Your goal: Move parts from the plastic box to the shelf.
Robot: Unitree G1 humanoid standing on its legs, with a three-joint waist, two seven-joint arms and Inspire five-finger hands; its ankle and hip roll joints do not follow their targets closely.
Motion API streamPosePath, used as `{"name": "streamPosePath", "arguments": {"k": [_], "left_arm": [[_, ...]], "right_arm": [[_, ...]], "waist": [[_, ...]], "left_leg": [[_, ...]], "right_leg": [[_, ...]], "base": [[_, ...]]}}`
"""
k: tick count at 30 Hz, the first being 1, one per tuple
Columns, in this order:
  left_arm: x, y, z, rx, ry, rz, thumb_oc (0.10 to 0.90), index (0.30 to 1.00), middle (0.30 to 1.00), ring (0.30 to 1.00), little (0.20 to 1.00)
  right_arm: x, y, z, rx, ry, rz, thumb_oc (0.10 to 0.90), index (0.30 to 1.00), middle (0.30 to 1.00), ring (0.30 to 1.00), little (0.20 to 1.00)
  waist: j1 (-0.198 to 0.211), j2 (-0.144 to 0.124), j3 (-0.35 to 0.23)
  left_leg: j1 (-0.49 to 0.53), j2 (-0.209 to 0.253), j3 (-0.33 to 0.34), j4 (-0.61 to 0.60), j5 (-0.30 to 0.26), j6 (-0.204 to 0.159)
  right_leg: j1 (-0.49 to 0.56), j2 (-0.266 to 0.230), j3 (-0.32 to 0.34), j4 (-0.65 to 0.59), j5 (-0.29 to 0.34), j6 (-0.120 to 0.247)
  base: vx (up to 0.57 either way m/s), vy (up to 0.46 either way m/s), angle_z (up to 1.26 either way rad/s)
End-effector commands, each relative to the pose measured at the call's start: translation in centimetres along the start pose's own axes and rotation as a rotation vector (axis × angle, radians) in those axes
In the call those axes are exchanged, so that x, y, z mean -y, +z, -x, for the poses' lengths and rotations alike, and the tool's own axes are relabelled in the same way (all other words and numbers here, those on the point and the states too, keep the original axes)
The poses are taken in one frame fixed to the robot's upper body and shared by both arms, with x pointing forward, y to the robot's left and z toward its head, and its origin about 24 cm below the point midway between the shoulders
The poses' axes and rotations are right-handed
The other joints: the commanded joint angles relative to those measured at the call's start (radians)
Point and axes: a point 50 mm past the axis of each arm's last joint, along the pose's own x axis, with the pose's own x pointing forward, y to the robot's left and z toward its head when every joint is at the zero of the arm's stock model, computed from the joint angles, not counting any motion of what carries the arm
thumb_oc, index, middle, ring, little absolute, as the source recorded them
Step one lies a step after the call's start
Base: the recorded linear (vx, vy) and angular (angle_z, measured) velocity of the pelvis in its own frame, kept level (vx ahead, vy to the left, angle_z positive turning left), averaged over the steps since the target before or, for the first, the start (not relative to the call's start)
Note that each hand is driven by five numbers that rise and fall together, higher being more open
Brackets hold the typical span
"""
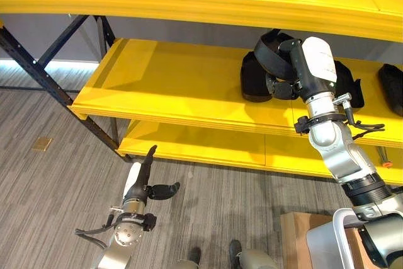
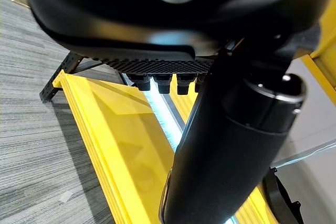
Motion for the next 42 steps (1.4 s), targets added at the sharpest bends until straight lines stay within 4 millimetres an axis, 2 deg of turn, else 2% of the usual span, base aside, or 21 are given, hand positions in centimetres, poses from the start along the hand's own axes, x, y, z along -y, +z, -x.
{"name": "streamPosePath", "arguments": {"k": [1, 5, 8, 11, 12, 13, 14, 16, 17, 18, 19, 21, 22, 23, 25, 26, 27, 31, 32, 36, 42], "left_arm": [[-1.8, 2.9, -0.1, 0.174, 0.045, 0.007, 0.9, 1.0, 1.0, 1.0, 1.0], [-1.8, 2.7, 0.1, 0.165, 0.048, 0.013, 0.9, 1.0, 1.0, 1.0, 1.0], [-1.7, 2.6, 0.3, 0.158, 0.046, 0.028, 0.9, 1.0, 1.0, 1.0, 1.0], [-1.8, 2.9, 0.2, 0.174, 0.03, 0.024, 0.9, 1.0, 1.0, 1.0, 1.0], [-1.9, 3.1, 0.0, 0.184, 0.028, 0.021, 0.9, 1.0, 1.0, 1.0, 1.0], [-1.9, 3.2, 0.0, 0.186, 0.025, 0.035, 0.9, 1.0, 1.0, 1.0, 1.0], [-1.9, 3.2, 0.0, 0.186, 0.025, 0.035, 0.9, 1.0, 1.0, 1.0, 1.0], [-2.0, 3.1, 0.1, 0.18, 0.029, 0.044, 0.9, 1.0, 1.0, 1.0, 1.0], [-2.3, 3.0, 0.1, 0.182, 0.034, 0.033, 0.9, 1.0, 1.0, 1.0, 1.0], [-2.4, 3.0, 0.1, 0.183, 0.039, 0.028, 0.9, 1.0, 1.0, 1.0, 1.0], [-2.4, 3.0, 0.1, 0.183, 0.04, 0.03, 0.9, 1.0, 1.0, 1.0, 1.0], [-2.0, 3.2, -0.2, 0.189, 0.024, 0.032, 0.9, 1.0, 1.0, 1.0, 1.0], [-2.0, 3.3, -0.2, 0.191, 0.023, 0.034, 0.9, 1.0, 1.0, 1.0, 1.0], [-1.8, 3.3, -0.4, 0.188, 0.014, 0.041, 0.9, 1.0, 1.0, 1.0, 1.0], [-1.6, 3.4, -0.3, 0.197, 0.006, 0.032, 0.9, 1.0, 1.0, 1.0, 1.0], [-1.6, 3.4, -0.3, 0.197, 0.005, 0.032, 0.9, 1.0, 1.0, 1.0, 1.0], [-1.7, 3.6, -0.3, 0.209, 0.009, 0.035, 0.9, 1.0, 1.0, 1.0, 1.0], [-1.8, 3.9, -0.4, 0.228, -0.004, 0.016, 0.9, 1.0, 1.0, 1.0, 1.0], [-2.1, 4.2, -0.6, 0.242, 0.001, 0.009, 0.9, 1.0, 1.0, 1.0, 1.0], [-2.2, 4.6, -1.0, 0.256, 0.01, 0.008, 0.9, 1.0, 1.0, 1.0, 1.0], [-2.4, 4.9, -1.0, 0.268, 0.017, 0.003, 0.9, 1.0, 1.0, 1.0, 1.0]], "right_arm": [[4.8, 3.5, -2.0, 0.191, -0.237, -0.058, 0.4, 0.3, 0.3, 0.3, 0.3], [4.6, 3.6, -1.9, 0.2, -0.226, -0.06, 0.4, 0.3, 0.3, 0.3, 0.3], [4.3, 4.0, -1.9, 0.212, -0.215, -0.07, 0.4, 0.3, 0.3, 0.3, 0.3], [4.9, 4.0, -1.6, 0.23, -0.222, -0.061, 0.4, 0.3, 0.3, 0.3, 0.3], [5.3, 3.9, -1.8, 0.231, -0.236, -0.053, 0.4, 0.3, 0.3, 0.3, 0.3], [5.8, 3.6, -1.9, 0.221, -0.259, -0.04, 0.4, 0.3, 0.3, 0.3, 0.3], [5.8, 3.6, -1.9, 0.221, -0.26, -0.039, 0.4, 0.3, 0.3, 0.3, 0.3], [5.9, 2.8, -1.7, 0.188, -0.269, -0.025, 0.4, 0.3, 0.3, 0.3, 0.3], [6.0, 2.2, -1.9, 0.162, -0.273, -0.013, 0.4, 0.3, 0.3, 0.3, 0.3], [6.0, 2.1, -2.0, 0.159, -0.273, -0.011, 0.4, 0.3, 0.3, 0.3, 0.3], [6.0, 2.2, -2.0, 0.161, -0.273, -0.011, 0.4, 0.3, 0.3, 0.3, 0.3], [6.5, 1.7, -2.2, 0.144, -0.276, 0.014, 0.4, 0.3, 0.3, 0.3, 0.3], [6.6, 1.7, -2.3, 0.144, -0.278, 0.016, 0.4, 0.3, 0.3, 0.3, 0.3], [6.4, 1.0, -1.6, 0.121, -0.258, 0.041, 0.4, 0.3, 0.3, 0.3, 0.3], [6.4, 1.4, -1.2, 0.14, -0.269, 0.051, 0.4, 0.3, 0.3, 0.3, 0.3], [6.4, 1.4, -1.2, 0.139, -0.268, 0.052, 0.4, 0.3, 0.3, 0.3, 0.3], [6.4, 1.5, -1.1, 0.143, -0.277, 0.053, 0.4, 0.3, 0.3, 0.3, 0.3], [5.9, 1.3, -0.6, 0.12, -0.277, 0.033, 0.4, 0.3, 0.3, 0.3, 0.3], [5.9, 1.5, -0.5, 0.124, -0.278, 0.039, 0.4, 0.3, 0.3, 0.3, 0.3], [5.5, 1.5, -0.2, 0.109, -0.284, 0.026, 0.4, 0.3, 0.3, 0.3, 0.3], [5.2, 2.0, -0.4, 0.124, -0.277, 0.018, 0.4, 0.3, 0.3, 0.3, 0.3]], "waist": [[0.013, -0.049, -0.155], [0.013, -0.045, -0.159], [0.017, -0.044, -0.154], [0.032, -0.061, -0.1], [0.035, -0.064, -0.078], [0.03, -0.071, -0.059], [0.036, -0.068, -0.059], [0.026, -0.076, -0.062], [0.027, -0.068, -0.075], [0.029, -0.06, -0.077], [0.029, -0.057, -0.077], [0.025, -0.025, -0.086], [0.028, -0.021, -0.084], [0.013, 0.002, -0.09], [0.019, 0.032, -0.104], [0.02, 0.033, -0.106], [0.022, 0.05, -0.12], [0.041, 0.035, -0.135], [0.048, 0.024, -0.137], [0.053, -0.002, -0.138], [0.06, -0.027, -0.147]], "left_leg": [[0.072, -0.038, 0.047, 0.059, -0.112, 0.039], [0.07, -0.026, 0.048, 0.076, -0.107, 0.031], [0.043, -0.025, 0.063, 0.163, -0.073, 0.01], [-0.116, -0.077, 0.129, 0.468, 0.086, -0.057], [-0.174, -0.086, 0.157, 0.561, 0.085, -0.055], [-0.225, -0.03, 0.226, 0.59, 0.078, -0.025], [-0.226, -0.025, 0.231, 0.598, 0.072, -0.024], [-0.245, 0.128, 0.25, 0.488, 0.108, -0.019], [-0.193, 0.216, 0.222, 0.253, 0.152, -0.04], [-0.179, 0.269, 0.219, 0.135, 0.187, -0.055], [-0.166, 0.277, 0.223, 0.099, 0.214, -0.06], [-0.199, 0.365, 0.269, -0.084, 0.344, -0.121], [-0.202, 0.368, 0.27, -0.09, 0.358, -0.12], [-0.19, 0.377, 0.33, -0.098, 0.335, -0.135], [-0.182, 0.383, 0.317, -0.098, 0.33, -0.15], [-0.184, 0.385, 0.317, -0.098, 0.33, -0.151], [-0.162, 0.365, 0.331, -0.098, 0.297, -0.144], [-0.148, 0.32, 0.36, -0.083, 0.264, -0.129], [-0.155, 0.288, 0.358, -0.055, 0.229, -0.118], [-0.214, 0.24, 0.365, 0.058, 0.164, -0.102], [-0.267, 0.213, 0.366, 0.174, 0.083, -0.084]], "right_leg": [[-0.03, -0.016, 0.007, -0.121, 0.136, 0.069], [-0.024, -0.003, 0.015, -0.116, 0.12, 0.058], [0.0, 0.007, 0.017, -0.125, 0.106, 0.042], [0.046, -0.019, 0.006, -0.145, 0.113, 0.026], [0.047, -0.023, -0.003, -0.141, 0.115, 0.022], [0.061, -0.024, -0.015, -0.126, 0.093, 0.011], [0.058, -0.02, -0.01, -0.12, 0.09, 0.01], [0.066, -0.029, -0.012, -0.105, 0.069, 0.02], [0.069, -0.019, 0.0, -0.089, 0.05, 0.033], [0.082, -0.018, 0.01, -0.08, 0.021, 0.041], [0.076, -0.012, 0.009, -0.076, 0.026, 0.037], [0.101, -0.027, 0.017, -0.046, -0.026, 0.049], [0.094, -0.024, 0.017, -0.042, -0.02, 0.049], [0.108, -0.04, -0.003, -0.027, -0.041, 0.063], [0.115, -0.049, 0.01, -0.041, -0.04, 0.078], [0.115, -0.047, 0.01, -0.044, -0.037, 0.078], [0.128, -0.08, 0.019, -0.069, -0.027, 0.097], [0.184, -0.144, 0.021, -0.138, 0.001, 0.13], [0.202, -0.185, 0.019, -0.169, 0.023, 0.149], [0.222, -0.245, -0.001, -0.213, 0.059, 0.172], [0.228, -0.291, -0.014, -0.24, 0.079, 0.19]], "base": [[0.05, -0.053, 0.05], [0.07, -0.083, -0.05], [0.04, -0.072, -0.09], [-0.07, -0.06, 0.01], [-0.07, -0.142, 0.2], [-0.02, -0.092, 0.23], [0.06, -0.073, 0.21], [0.11, 0.068, 0.19], [0.21, 0.153, 0.37], [0.16, 0.09, 0.28], [0.11, 0.105, 0.15], [0.16, 0.213, -0.11], [0.21, 0.303, -0.12], [0.12, 0.223, -0.12], [0.13, 0.267, -0.13], [0.14, 0.325, -0.2], [0.17, 0.287, -0.25], [0.17, 0.245, -0.19], [0.06, 0.137, 0.15], [0.07, 0.184, 0.11], [0.08, 0.121, 0.14]]}}
